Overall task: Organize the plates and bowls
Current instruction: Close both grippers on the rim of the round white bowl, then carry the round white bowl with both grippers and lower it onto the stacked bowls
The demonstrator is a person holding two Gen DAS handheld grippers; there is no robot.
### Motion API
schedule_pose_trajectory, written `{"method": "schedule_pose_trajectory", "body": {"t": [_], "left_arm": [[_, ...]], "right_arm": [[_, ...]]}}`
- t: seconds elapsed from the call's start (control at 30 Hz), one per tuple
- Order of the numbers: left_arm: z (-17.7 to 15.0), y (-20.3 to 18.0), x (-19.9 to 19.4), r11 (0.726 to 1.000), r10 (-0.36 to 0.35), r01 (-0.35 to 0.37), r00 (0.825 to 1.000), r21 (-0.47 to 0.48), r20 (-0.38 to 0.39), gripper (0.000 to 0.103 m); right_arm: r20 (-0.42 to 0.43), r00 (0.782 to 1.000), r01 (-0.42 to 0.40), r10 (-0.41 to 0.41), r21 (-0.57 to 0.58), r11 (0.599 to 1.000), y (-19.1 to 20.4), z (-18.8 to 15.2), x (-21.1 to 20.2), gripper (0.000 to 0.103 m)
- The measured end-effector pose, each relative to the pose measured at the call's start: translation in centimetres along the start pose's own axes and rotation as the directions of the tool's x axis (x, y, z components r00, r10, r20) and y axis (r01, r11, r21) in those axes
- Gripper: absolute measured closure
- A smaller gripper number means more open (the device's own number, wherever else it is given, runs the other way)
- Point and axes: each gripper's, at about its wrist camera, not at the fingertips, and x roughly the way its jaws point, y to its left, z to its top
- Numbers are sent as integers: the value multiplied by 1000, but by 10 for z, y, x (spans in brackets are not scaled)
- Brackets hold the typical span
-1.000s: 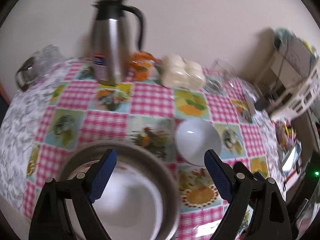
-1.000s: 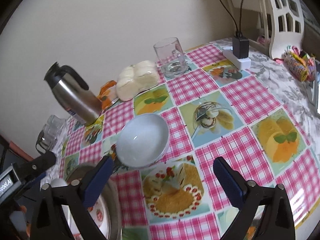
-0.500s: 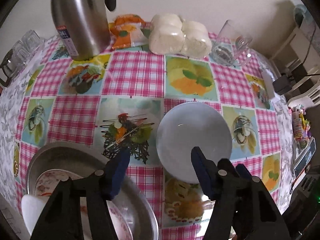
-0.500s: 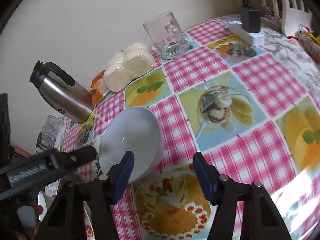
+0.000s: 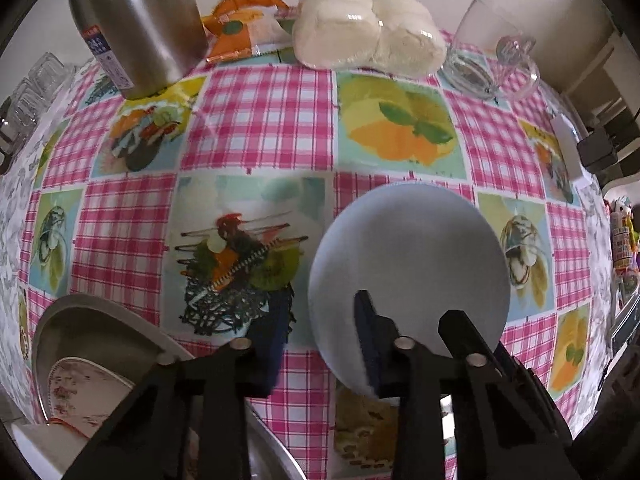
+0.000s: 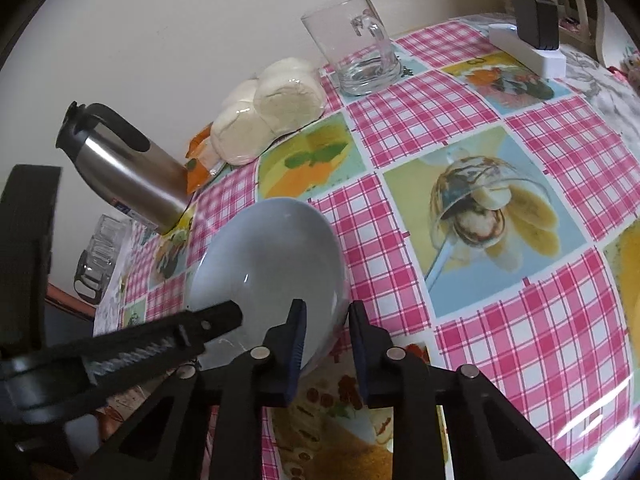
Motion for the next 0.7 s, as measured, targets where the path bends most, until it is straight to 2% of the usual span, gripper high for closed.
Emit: {"method": "schedule_pose_trajectory", "body": {"t": [0.13, 0.27, 0.5, 0.7], "left_arm": [[1, -4, 3, 1000, -12, 12, 1000, 6, -15, 86], [0, -6, 1, 1000, -15, 15, 1000, 8, 1, 90], [-8, -8, -20, 997, -78, 78, 996, 8, 45, 91], [-22, -3, -69, 993, -114, 111, 982, 28, 149, 91]], "right_arm": [[-10, 1000, -14, 14, 13, 1000, -3, 0, 1, 81], [-17, 1000, -8, 8, 11, 1000, -4, 0, -1, 81], [1, 1000, 13, -13, 30, 999, -5, 0, -25, 81], [61, 998, 13, -13, -3, 1000, 14, -2, -63, 81]]}}
